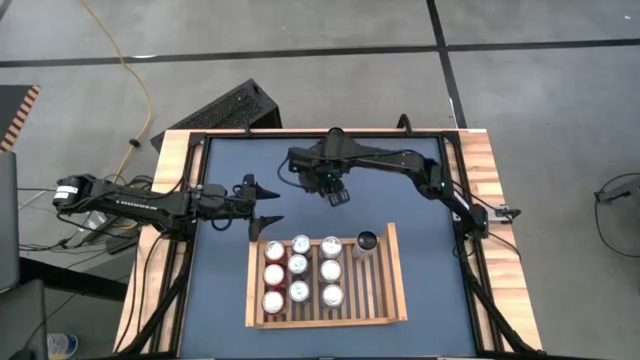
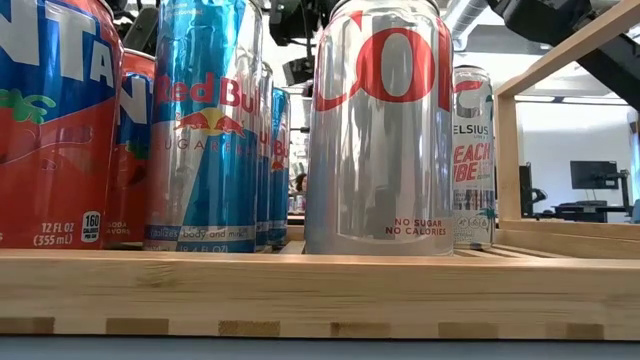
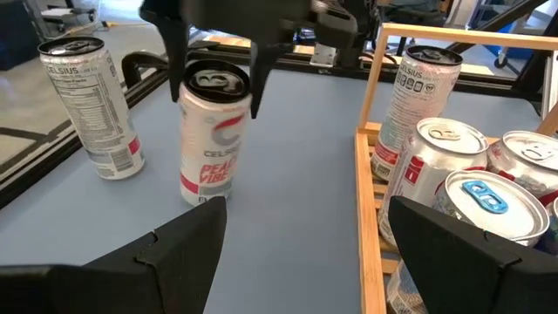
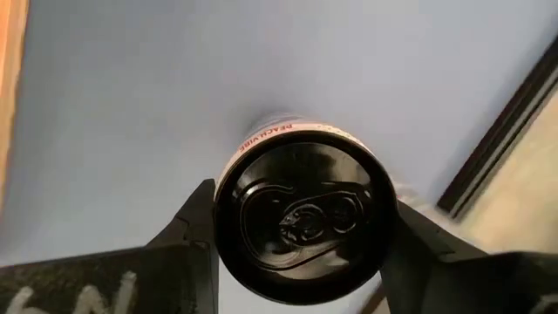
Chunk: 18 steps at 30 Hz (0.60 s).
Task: Place canned beverage on shelf
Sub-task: Put the white-pink soda can on the shelf aligned with the other white-pink soda can
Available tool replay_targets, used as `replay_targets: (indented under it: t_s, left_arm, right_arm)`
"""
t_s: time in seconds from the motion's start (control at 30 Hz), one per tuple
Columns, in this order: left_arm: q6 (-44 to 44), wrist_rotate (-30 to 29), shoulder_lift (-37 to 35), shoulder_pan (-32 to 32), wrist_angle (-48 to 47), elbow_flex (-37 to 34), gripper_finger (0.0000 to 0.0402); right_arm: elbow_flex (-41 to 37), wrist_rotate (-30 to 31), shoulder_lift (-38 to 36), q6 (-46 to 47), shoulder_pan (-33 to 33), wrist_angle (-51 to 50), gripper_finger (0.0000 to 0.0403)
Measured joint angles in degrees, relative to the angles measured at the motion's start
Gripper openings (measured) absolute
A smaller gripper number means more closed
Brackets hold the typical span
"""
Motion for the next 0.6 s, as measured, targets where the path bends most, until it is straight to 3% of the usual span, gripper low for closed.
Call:
replay_targets:
  t_s: [0.23, 0.6]
  left_arm:
    - [0.00, -0.31, 0.00, 0.00, -0.30, 0.00, 0.0307]
    - [-0.25, -2.27, 0.00, 0.00, -0.76, 0.00, 0.0307]
  right_arm:
    - [-0.05, 0.89, 0.13, -9.36, 2.43, 0.28, 0.0185]
    - [-0.36, -4.65, -4.89, -12.32, 3.15, 0.86, 0.0186]
